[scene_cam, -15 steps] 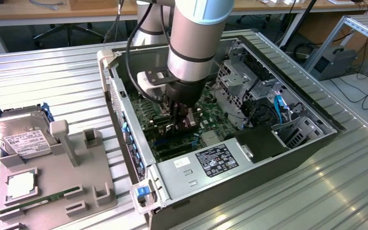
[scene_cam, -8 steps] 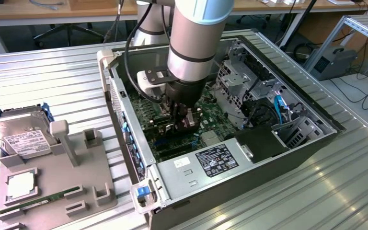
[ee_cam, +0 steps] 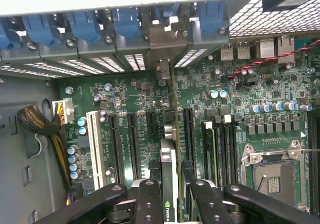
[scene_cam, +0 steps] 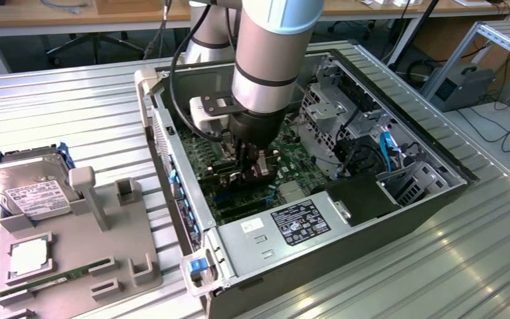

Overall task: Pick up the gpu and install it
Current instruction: 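Insert the gpu into the slot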

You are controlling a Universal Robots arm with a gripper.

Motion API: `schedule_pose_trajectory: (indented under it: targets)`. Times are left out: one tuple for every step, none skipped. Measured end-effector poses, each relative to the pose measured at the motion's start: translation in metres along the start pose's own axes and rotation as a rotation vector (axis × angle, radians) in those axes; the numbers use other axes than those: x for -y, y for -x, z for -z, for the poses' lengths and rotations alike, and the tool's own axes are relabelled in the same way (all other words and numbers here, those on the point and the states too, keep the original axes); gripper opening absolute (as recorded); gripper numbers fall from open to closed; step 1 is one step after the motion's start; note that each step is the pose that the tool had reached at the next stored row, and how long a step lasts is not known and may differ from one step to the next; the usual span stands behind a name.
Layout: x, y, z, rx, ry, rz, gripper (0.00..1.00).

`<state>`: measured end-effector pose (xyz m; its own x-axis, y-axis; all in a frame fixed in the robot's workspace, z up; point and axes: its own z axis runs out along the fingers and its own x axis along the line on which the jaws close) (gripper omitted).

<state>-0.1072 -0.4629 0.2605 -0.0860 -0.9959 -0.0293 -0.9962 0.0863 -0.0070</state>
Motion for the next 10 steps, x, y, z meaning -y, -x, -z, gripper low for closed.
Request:
schedule_pose_trajectory:
  targets:
    - [-0.0005,-0.0001,-0.0005,-0.0001,0.0,0.0,0.26]
    - [-0.0007,-0.0001,-0.0005,-0.0001,0.0,0.0,0.26]
    - [-0.0007,-0.0001,-0.0006,0.0,0.0,0.0,0.26]
    - [-0.0008,-0.0001,-0.0007,0.0001,-0.0001,0.0,0.26]
    - [-0.0013,-0.0001,-0.0007,0.0001,-0.0004,0.0,0.26]
    - [-0.0023,-0.0002,-0.0007,0.0003,-0.0011,0.0,0.26]
    - [-0.0041,-0.0003,-0.0007,0.0003,-0.0026,0.0,0.26]
    - [-0.0047,-0.0003,-0.0006,0.0003,-0.0029,0.0,0.26]
    - [-0.0048,-0.0003,-0.0006,0.0003,-0.0029,0.0,0.26]
    - [-0.0048,-0.0004,-0.0006,0.0003,-0.0029,0.0,0.26]
